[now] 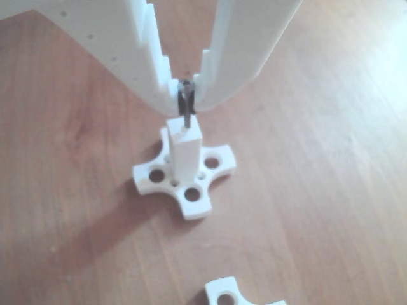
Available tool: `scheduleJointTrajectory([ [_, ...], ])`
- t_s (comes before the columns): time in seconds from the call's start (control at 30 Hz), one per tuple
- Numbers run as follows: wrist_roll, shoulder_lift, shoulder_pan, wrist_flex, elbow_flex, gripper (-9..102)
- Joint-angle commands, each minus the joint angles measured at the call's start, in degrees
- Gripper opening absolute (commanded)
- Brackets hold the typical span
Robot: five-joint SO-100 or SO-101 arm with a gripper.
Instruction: Grab the screw and set it in the hole.
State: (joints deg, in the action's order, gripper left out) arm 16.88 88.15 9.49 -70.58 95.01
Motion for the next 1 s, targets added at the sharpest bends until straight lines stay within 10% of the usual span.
scheduleJointTrajectory([
  [0.0, -0.1, 1.5, 0.4, 0.4, -0.7, -4],
  [0.97, -0.2, 0.6, 0.5, 0.9, -0.6, -4],
])
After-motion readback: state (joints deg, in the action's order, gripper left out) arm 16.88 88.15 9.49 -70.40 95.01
